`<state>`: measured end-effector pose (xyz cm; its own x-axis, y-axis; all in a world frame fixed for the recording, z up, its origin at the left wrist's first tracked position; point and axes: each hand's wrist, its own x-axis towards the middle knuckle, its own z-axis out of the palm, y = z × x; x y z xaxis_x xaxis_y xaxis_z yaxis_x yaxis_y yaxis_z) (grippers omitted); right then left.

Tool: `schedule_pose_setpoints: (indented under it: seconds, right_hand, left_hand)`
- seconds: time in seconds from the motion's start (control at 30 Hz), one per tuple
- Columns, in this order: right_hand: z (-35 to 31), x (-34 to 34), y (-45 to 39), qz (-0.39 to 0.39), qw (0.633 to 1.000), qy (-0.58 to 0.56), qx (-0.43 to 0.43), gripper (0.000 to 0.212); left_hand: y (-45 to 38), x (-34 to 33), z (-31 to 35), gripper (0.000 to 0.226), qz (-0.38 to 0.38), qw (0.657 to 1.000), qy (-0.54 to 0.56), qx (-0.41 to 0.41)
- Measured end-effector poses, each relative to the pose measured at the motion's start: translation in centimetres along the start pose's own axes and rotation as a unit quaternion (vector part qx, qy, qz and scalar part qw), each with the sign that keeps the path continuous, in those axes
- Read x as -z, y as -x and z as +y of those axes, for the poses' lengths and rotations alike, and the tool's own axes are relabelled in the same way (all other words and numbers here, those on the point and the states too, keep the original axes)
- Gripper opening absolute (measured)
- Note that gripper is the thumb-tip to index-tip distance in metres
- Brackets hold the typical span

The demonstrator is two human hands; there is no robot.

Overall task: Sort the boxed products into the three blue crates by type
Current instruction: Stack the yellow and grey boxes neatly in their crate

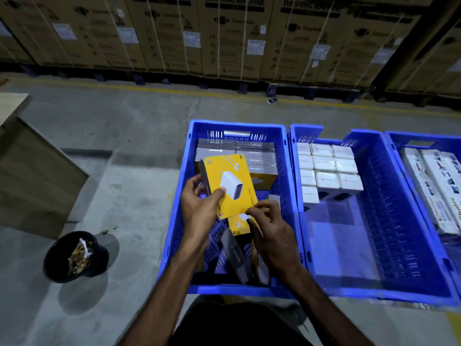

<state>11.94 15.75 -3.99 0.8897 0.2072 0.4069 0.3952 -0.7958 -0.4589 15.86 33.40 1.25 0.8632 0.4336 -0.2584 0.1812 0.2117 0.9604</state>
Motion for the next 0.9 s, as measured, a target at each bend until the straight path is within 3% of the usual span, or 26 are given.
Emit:
schedule_pose_setpoints:
  seconds: [0.1,0.2,0.3,0.47,0.67,0.9]
  right_hand:
    - [1.4,0.5,-0.1,-0.013,0.999,-0.014,-0.030,0.037]
    - [3.7,1.2,-0.3,-0.029,0.996,0.014,-0.088,0.034]
    - [4.9,1.8,-0.3,-0.039,0.993,0.024,-0.113,0.031]
    - [5.3,1.5,-0.1,-0.048,0.991,0.027,-0.122,0.027]
    - [5.7,1.3,0.8,-0.050,0.991,0.024,-0.122,0.025]
    - [5.3,1.5,0.7,-0.034,0.990,0.009,-0.134,0.022]
  left_hand:
    - [-2.1,1.5,1.6,0.048,-0.057,0.962,-0.214,-0.161]
    - [-4.5,2.1,3.7,0.051,-0.115,0.860,-0.422,-0.264]
    - [-7.4,1.4,4.3,0.047,-0.169,0.761,-0.544,-0.312]
    - [-10.5,-0.4,2.8,0.046,-0.211,0.676,-0.629,-0.322]
    - [-13.4,-1.7,1.4,0.027,-0.212,0.634,-0.668,-0.327]
    - [-16.2,-2.6,0.0,0.046,-0.211,0.605,-0.692,-0.333]
